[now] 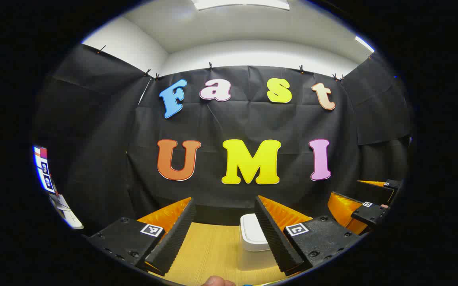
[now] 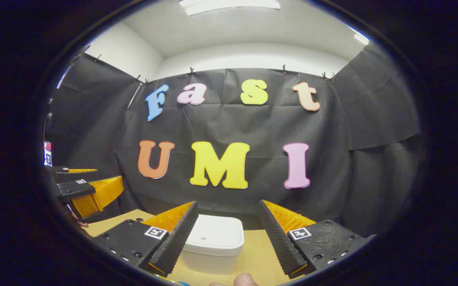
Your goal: Press the lid of the desktop garbage bin to open it, pick up the crumpled paper on the desktop and throw it into the bin, then pick up the pop can on the desktop and drop it into the bin, and finally close the garbage bin lid.
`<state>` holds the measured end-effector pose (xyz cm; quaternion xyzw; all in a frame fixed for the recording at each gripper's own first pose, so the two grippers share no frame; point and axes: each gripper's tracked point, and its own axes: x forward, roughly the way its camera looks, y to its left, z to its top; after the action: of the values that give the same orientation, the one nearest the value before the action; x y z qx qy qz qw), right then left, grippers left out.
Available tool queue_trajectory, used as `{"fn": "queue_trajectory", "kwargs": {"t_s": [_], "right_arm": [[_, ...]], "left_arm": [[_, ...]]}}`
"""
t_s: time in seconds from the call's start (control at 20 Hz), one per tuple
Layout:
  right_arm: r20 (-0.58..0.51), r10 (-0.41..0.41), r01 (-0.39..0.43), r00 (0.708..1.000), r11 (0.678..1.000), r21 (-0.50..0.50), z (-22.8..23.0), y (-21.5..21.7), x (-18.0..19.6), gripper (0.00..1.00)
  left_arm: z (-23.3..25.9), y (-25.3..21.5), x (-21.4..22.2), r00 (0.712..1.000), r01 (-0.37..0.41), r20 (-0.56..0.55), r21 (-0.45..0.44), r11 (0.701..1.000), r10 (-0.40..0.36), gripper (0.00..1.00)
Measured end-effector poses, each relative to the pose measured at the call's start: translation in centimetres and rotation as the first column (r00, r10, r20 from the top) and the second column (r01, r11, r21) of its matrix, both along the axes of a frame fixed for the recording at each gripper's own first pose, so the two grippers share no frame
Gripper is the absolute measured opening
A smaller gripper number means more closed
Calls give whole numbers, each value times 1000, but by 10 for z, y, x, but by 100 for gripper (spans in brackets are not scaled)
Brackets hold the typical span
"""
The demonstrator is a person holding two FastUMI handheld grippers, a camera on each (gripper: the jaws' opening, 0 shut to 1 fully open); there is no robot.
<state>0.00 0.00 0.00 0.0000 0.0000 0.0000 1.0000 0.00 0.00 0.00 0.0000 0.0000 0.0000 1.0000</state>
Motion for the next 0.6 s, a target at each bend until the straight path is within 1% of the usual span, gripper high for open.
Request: {"fn": "queue_trajectory", "kwargs": {"t_s": [0.25, 0.4, 0.6], "right_arm": [[-52, -5, 7, 999, 999, 37, -12, -13, 11, 95], [-61, 5, -4, 998, 1000, 26, -13, -17, 14, 95], [-69, -3, 4, 998, 1000, 19, -16, -23, 16, 95]], "left_arm": [[-3, -5, 5, 1000, -14, -3, 0, 1000, 14, 96], [-3, -14, 8, 1000, -2, -2, 0, 1000, 2, 96], [-6, -22, 13, 1000, 14, -9, 1, 1000, -14, 95]]}}
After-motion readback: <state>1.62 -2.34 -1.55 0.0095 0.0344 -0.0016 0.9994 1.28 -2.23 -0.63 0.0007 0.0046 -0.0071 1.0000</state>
